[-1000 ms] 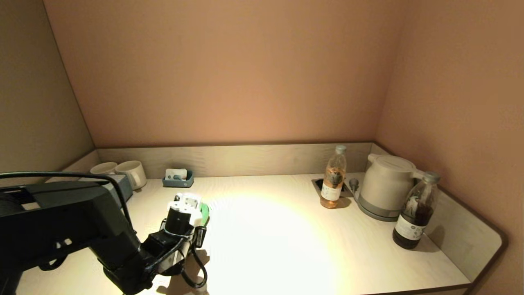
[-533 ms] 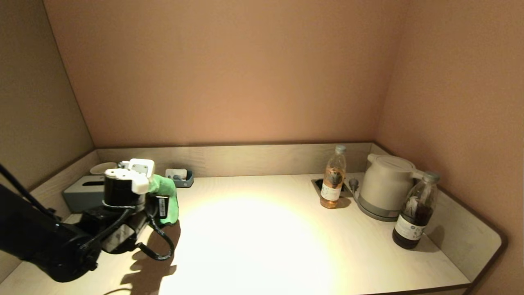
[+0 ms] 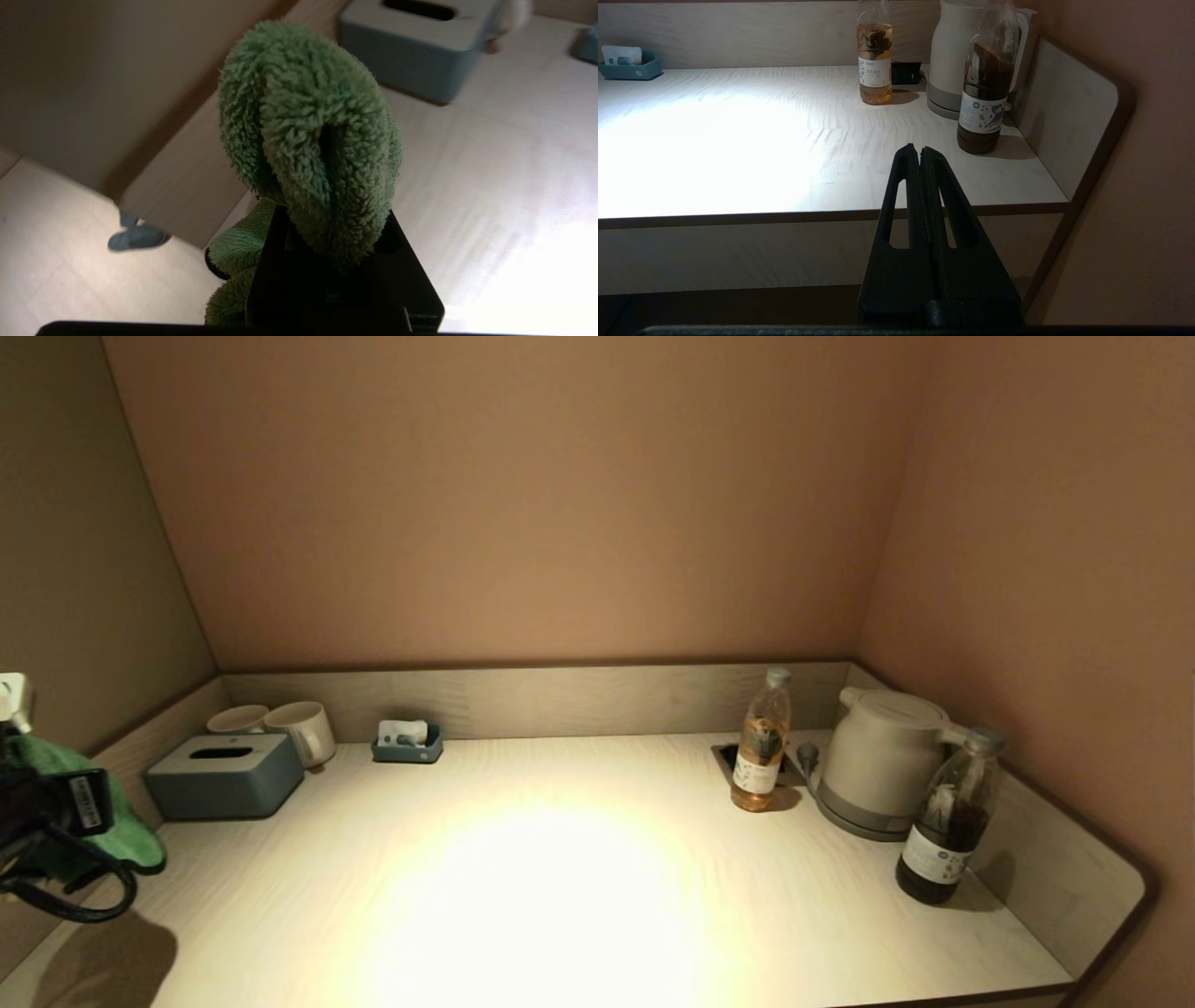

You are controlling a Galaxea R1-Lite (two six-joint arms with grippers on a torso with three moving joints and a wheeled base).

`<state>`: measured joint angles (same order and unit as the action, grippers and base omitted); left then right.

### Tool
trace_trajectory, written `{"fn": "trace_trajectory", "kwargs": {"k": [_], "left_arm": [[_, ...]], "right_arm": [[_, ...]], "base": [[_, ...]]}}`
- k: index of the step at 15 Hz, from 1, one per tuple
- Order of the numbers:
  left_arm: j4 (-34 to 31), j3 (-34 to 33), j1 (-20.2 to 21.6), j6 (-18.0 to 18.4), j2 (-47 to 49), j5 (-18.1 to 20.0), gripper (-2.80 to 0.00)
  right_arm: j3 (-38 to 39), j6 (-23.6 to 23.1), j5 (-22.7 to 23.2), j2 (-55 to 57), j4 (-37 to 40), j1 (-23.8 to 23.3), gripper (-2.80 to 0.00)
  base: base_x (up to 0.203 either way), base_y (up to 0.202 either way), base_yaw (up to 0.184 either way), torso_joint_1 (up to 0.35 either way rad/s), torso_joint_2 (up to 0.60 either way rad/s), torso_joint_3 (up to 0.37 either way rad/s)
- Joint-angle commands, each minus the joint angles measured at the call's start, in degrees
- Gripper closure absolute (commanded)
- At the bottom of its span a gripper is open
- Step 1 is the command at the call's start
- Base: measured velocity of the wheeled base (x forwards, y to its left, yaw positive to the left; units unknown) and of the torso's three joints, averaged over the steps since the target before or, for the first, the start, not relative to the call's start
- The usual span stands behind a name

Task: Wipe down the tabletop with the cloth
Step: Place the tablecloth

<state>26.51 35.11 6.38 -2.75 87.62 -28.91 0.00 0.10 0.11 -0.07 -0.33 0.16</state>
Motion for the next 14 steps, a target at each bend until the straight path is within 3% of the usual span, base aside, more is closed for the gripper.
{"fn": "trace_trajectory", "kwargs": {"k": [1,3,5,7,11,14], "left_arm": [[-2.33,-0.23,10.04,-0.29,-4.0,2.99,0.0],[-3.13,-0.28,12.94,-0.67,-4.28,4.99,0.0],[-2.78,-0.22,15.5,-3.7,-2.1,7.11,0.0],[-2.48,0.76,15.67,-5.48,0.49,8.83,0.0],[1.73,3.54,15.68,-5.52,6.69,10.2,0.0],[3.36,6.29,15.34,-5.34,9.24,15.12,0.0]], "right_arm": [[0.0,-0.01,-0.02,0.07,-0.02,0.02,0.0],[0.0,-0.01,0.07,0.07,-0.02,0.02,0.0],[0.0,-0.01,-0.02,0.07,-0.02,0.02,0.0],[0.0,-0.01,0.02,0.07,-0.02,0.02,0.0],[0.0,-0.01,0.07,0.07,-0.02,0.02,0.0],[0.0,-0.01,0.06,0.07,-0.02,0.02,0.0]], "base": [[0.0,0.0,0.0,0.0,0.0,0.0],[0.0,0.0,0.0,0.0,0.0,0.0],[0.0,0.0,0.0,0.0,0.0,0.0],[0.0,0.0,0.0,0.0,0.0,0.0],[0.0,0.0,0.0,0.0,0.0,0.0],[0.0,0.0,0.0,0.0,0.0,0.0]]}}
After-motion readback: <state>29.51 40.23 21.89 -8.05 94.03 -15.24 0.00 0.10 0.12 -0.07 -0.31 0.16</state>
